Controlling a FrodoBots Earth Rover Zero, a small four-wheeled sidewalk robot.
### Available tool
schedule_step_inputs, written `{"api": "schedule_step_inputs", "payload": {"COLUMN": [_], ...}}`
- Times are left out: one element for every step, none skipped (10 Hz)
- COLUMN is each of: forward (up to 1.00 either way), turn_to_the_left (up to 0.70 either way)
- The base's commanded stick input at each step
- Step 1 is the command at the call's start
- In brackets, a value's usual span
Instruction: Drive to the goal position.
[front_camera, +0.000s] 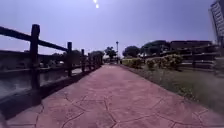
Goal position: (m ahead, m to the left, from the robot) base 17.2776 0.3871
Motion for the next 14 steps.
{"api": "schedule_step_inputs", "payload": {"forward": [1.0,1.0,1.0,1.0,1.0,1.0,1.0,1.0,1.0,1.0,1.0,1.0,1.0,1.0], "turn_to_the_left": [0.01,0.01,0.01,0.01,0.01,0.01,0.01,0.01,0.01,0.07,0.18,0.33,0.01,0.01]}}
